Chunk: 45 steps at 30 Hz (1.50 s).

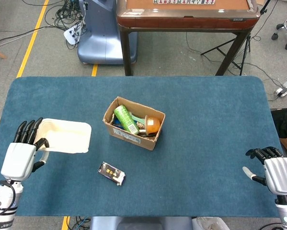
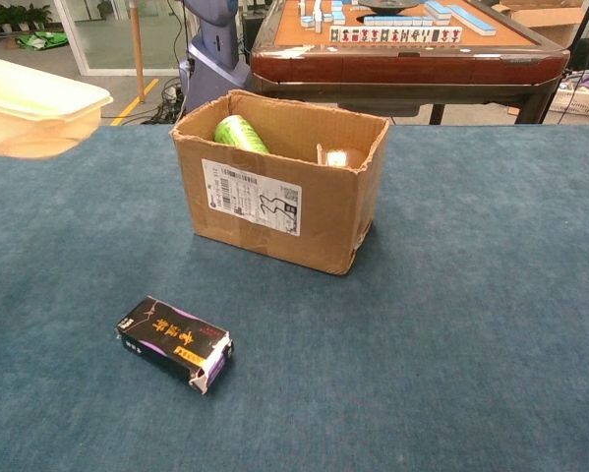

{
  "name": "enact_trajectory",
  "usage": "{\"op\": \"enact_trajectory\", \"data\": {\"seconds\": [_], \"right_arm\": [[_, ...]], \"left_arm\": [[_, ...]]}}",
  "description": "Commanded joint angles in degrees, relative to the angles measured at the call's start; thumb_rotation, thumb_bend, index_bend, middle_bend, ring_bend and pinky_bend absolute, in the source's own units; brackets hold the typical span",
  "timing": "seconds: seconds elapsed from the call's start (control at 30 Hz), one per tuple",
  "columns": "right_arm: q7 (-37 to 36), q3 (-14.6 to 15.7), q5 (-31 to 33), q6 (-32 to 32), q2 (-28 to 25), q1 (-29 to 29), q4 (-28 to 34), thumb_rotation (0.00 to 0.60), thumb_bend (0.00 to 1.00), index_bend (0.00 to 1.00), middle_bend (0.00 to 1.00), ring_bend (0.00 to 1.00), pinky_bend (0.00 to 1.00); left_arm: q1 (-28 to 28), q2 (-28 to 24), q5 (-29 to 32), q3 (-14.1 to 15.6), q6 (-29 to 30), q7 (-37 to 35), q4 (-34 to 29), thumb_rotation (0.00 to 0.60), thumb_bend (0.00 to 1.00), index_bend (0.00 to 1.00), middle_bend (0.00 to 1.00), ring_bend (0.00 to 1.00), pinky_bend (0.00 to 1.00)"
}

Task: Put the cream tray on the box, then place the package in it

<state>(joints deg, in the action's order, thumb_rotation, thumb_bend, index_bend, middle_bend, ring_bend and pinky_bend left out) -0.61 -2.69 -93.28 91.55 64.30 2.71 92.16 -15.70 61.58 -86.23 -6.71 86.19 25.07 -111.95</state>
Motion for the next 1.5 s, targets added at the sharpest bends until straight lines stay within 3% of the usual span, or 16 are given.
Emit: {"op": "enact_trajectory", "data": {"seconds": [0.03, 0.23, 0.5, 1.03, 1.5], "right_arm": [[0.2, 0.0, 0.0, -0.2, 0.1, 0.1, 0.0, 0.6, 0.16, 0.46, 0.52, 0.45, 0.36], [0.3, 0.2, -0.1, -0.4, 0.1, 0.1, 0.1, 0.6, 0.16, 0.46, 0.52, 0.45, 0.36], [0.3, 0.4, -0.2, -0.6, 0.0, 0.1, 0.1, 0.6, 0.16, 0.46, 0.52, 0.45, 0.36], [0.1, 0.5, -0.1, -1.1, -0.1, 0.3, 0.0, 0.6, 0.16, 0.46, 0.52, 0.45, 0.36], [-0.4, 0.6, 0.0, -1.4, -0.2, 0.3, 0.0, 0.6, 0.16, 0.47, 0.52, 0.45, 0.36]], "left_arm": [[-2.2, -1.9, 0.4, -2.0, -2.1, 5.1, -4.9, 0.6, 0.43, 0.65, 0.0, 0.0, 0.0], [-6.2, -1.6, 3.9, -4.9, -6.4, 11.2, -10.7, 0.6, 0.43, 0.65, 0.0, 0.0, 0.0], [-12.4, 3.0, 12.1, -8.5, -10.2, 19.8, -12.7, 0.6, 0.43, 0.65, 0.0, 0.0, 0.01], [-25.2, 12.8, 27.0, -13.4, -11.8, 31.0, -11.1, 0.6, 0.43, 0.65, 0.0, 0.0, 0.05], [-33.4, 20.2, 35.7, -15.3, -10.7, 32.8, -3.0, 0.6, 0.43, 0.65, 0.0, 0.0, 0.07]]}}
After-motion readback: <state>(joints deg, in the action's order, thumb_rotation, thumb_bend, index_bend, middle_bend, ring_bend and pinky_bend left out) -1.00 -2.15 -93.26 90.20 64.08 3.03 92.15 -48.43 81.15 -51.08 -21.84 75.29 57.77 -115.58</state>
